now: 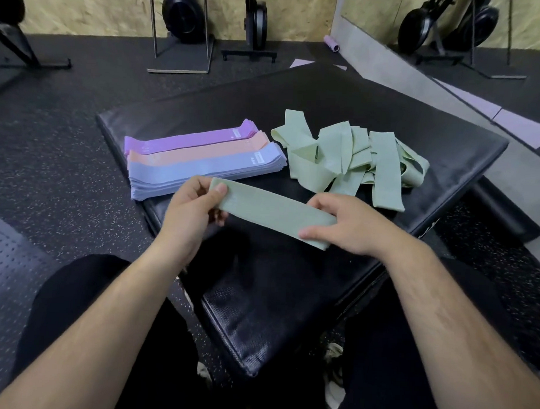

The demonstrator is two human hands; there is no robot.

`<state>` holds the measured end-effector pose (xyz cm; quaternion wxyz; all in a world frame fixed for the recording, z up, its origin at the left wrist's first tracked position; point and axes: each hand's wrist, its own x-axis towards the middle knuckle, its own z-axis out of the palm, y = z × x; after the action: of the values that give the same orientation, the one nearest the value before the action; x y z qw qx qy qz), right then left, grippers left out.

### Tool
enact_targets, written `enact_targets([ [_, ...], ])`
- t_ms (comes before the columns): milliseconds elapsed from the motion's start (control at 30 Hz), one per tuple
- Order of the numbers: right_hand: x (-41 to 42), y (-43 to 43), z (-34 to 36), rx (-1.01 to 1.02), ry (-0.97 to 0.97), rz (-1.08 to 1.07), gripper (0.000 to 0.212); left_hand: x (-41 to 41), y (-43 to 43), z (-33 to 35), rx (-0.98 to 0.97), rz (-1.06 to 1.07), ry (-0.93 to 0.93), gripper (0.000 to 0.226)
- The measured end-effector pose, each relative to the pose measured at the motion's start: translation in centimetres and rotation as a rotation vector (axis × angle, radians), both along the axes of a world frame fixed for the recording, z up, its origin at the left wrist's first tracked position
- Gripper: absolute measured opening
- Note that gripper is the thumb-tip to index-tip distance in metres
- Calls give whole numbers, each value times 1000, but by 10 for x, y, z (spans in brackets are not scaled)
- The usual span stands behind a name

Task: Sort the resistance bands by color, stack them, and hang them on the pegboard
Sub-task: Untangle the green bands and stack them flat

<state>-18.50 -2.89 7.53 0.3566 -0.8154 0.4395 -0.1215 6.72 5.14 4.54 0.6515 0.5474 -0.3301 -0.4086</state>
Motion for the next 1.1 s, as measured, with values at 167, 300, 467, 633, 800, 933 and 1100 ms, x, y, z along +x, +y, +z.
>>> enact_targets([
  [167, -22, -5, 9, -4, 16, -89, 25, 16, 3, -6, 89, 53, -110, 19],
  [300, -30, -5, 9, -29, -21, -127, 23, 14, 2, -12, 135, 73, -195, 22],
  [467, -48, -14, 6, -148, -73, -228, 18, 29, 0, -9, 217, 189, -203, 13],
  [633, -58, -18, -11, -82, 15, -156, 12, 27, 16, -19, 330, 134, -610, 12],
  [800, -65, -24, -25, -84, 132, -178, 20, 20, 21, -25, 318, 130, -834, 12],
  [933, -67, -24, -28, -131, 155, -223, 27, 15, 20, -27, 321, 117, -901, 13],
  [1100, -67, -22, -24, -170, 232, -222, 23, 14, 20, -27, 251, 128, -962, 23],
])
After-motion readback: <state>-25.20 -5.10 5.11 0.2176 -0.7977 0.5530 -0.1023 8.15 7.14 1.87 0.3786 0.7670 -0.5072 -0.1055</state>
